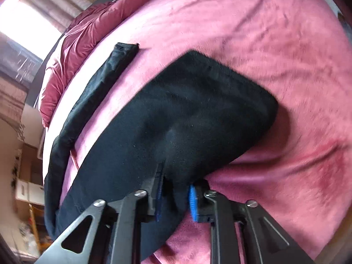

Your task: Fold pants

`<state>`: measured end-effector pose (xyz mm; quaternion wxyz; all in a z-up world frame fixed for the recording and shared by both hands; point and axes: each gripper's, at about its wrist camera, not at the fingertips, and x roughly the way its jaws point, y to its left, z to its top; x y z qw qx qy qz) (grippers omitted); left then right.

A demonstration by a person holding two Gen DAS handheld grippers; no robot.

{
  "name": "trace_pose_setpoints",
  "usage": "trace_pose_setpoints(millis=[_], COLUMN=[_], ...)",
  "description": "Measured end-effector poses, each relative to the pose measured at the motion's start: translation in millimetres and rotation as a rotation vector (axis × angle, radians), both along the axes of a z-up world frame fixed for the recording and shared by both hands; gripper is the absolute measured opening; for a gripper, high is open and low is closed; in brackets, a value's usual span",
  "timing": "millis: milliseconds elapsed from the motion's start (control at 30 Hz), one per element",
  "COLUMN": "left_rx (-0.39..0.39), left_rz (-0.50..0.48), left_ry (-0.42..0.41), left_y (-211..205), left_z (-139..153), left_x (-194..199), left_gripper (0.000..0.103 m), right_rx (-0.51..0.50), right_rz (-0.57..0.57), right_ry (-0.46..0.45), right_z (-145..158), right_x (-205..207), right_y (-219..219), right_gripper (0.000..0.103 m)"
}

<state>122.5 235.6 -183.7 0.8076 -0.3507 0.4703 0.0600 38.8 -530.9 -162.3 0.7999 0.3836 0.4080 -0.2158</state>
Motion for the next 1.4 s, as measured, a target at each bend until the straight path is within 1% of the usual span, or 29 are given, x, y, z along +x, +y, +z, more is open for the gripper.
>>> trace_pose_setpoints(millis=[167, 233, 300, 400, 533, 633, 700, 733, 767, 833, 867, 967, 1000, 1033, 1067, 1133, 1167, 1233, 1333, 1367, 1400], left_rx=[0.062, 0.079, 0.094, 0.095, 0.103, 0.115, 0.121, 0.123, 0.14, 0.153, 0.157, 0.16, 0.157, 0.156, 0.156, 0.128, 0.099, 0.072, 0.041, 0.027, 0.013], left_rz=[-0.062, -0.081, -0.1, -0.12, -0.158, -0.184, -0.188, -0.182, -0.174, -0.175, -0.167, -0.129, -0.114, -0.104, -0.094, -0.081, -0.088, -0.089, -0.094, -0.1, -0.105], left_ry=[-0.055, -0.057, -0.048, -0.018, 0.048, 0.118, 0.164, 0.169, 0.174, 0.185, 0.178, 0.119, 0.094, 0.071, 0.052, 0.019, -0.012, -0.033, -0.036, -0.031, -0.021], left_y=[-5, -9, -10, -11, -17, -21, -20, -19, -17, -11, -5, 17, 26, 32, 39, 42, 42, 39, 34, 31, 31], left_z=[32, 40, 45, 44, 30, 16, 14, 17, 23, 35, 43, 66, 71, 77, 81, 85, 87, 86, 80, 74, 70], left_x=[-17, -25, -35, -55, -80, -92, -89, -90, -90, -93, -97, -106, -105, -101, -96, -79, -67, -41, 2, 20, 33], left_gripper=[0.007, 0.007, 0.007, 0.007, 0.007, 0.008, 0.017, 0.021, 0.028, 0.028, 0.028, 0.027, 0.027, 0.027, 0.027, 0.027, 0.028, 0.031, 0.034, 0.039, 0.04], right_rx=[-0.07, -0.09, -0.092, -0.092, -0.08, -0.065, -0.059, -0.051, -0.048, -0.078, -0.101, -0.234, -0.285, -0.308, -0.321, -0.329, -0.326, -0.306, -0.283, -0.279, -0.272], right_rz=[0.032, 0.031, 0.028, 0.013, -0.013, -0.011, -0.006, -0.012, -0.019, -0.043, -0.049, -0.06, -0.044, -0.026, -0.003, 0.081, 0.121, 0.238, 0.388, 0.422, 0.46], right_ry=[-0.019, -0.01, -0.002, 0.024, 0.069, 0.092, 0.101, 0.093, 0.091, 0.105, 0.109, 0.128, 0.121, 0.11, 0.095, 0.045, 0.033, 0.019, 0.004, 0.006, 0.01], right_z=[24, 29, 28, 21, 7, -2, -3, -1, 0, 9, 13, 39, 50, 58, 65, 75, 76, 73, 62, 58, 53], right_x=[-14, -25, -35, -60, -83, -90, -91, -92, -94, -102, -106, -117, -117, -115, -112, -98, -90, -67, -31, -23, -14], right_y=[6, 5, 2, -7, -19, -24, -23, -24, -25, -26, -24, -12, -3, 3, 10, 37, 49, 84, 137, 151, 166], right_gripper=[0.016, 0.016, 0.016, 0.016, 0.016, 0.016, 0.02, 0.03, 0.046, 0.062, 0.062, 0.064, 0.065, 0.071, 0.076, 0.079, 0.081, 0.081, 0.081, 0.081, 0.081])
